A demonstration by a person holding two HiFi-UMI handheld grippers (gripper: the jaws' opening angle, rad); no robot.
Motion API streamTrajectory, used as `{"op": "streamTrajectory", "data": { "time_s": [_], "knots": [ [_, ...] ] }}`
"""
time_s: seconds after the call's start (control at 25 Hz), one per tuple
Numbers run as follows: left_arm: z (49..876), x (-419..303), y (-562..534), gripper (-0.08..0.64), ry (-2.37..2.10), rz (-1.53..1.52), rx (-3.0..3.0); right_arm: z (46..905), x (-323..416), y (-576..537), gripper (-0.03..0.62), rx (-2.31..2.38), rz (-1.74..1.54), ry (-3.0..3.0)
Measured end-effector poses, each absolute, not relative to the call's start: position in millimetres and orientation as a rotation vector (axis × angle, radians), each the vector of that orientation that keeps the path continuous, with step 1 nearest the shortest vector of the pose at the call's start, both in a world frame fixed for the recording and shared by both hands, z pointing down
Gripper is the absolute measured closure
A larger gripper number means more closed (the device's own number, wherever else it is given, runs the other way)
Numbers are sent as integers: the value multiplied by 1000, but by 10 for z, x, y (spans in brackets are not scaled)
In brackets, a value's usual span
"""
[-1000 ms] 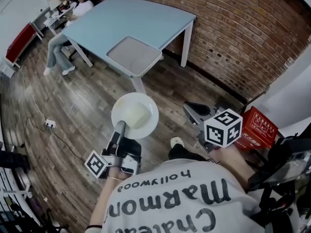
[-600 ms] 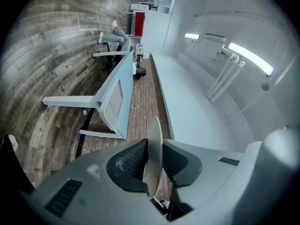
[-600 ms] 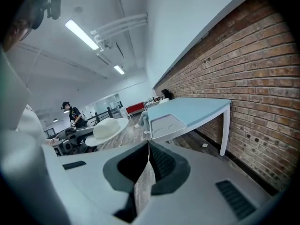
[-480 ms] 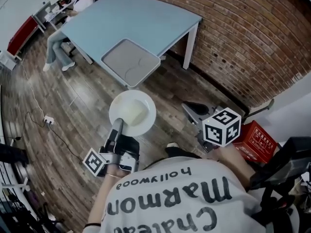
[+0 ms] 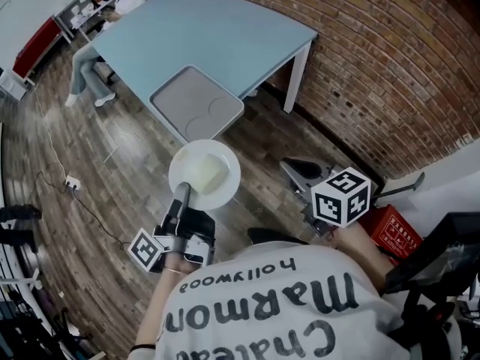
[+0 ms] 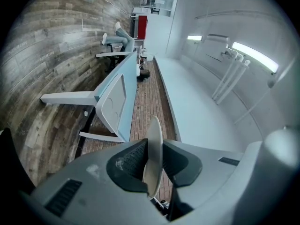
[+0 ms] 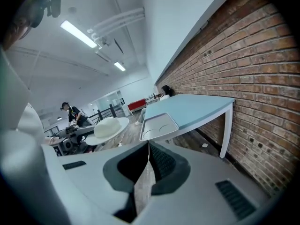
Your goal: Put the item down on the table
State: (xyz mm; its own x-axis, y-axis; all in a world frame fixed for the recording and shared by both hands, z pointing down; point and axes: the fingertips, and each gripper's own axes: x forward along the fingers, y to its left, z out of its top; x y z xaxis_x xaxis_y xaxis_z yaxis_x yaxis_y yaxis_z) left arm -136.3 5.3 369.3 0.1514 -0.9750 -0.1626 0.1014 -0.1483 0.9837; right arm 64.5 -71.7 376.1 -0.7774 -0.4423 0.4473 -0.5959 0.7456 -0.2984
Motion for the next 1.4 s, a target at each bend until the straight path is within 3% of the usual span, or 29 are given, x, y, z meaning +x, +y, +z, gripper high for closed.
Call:
{"op": "streamTrajectory", "data": {
  "time_s": [1.4],
  "knots": [
    [4218,-1728,-1421,500,-1055,-1181,1250,4224,453,-1985,581,783,700,-2507]
  ]
}}
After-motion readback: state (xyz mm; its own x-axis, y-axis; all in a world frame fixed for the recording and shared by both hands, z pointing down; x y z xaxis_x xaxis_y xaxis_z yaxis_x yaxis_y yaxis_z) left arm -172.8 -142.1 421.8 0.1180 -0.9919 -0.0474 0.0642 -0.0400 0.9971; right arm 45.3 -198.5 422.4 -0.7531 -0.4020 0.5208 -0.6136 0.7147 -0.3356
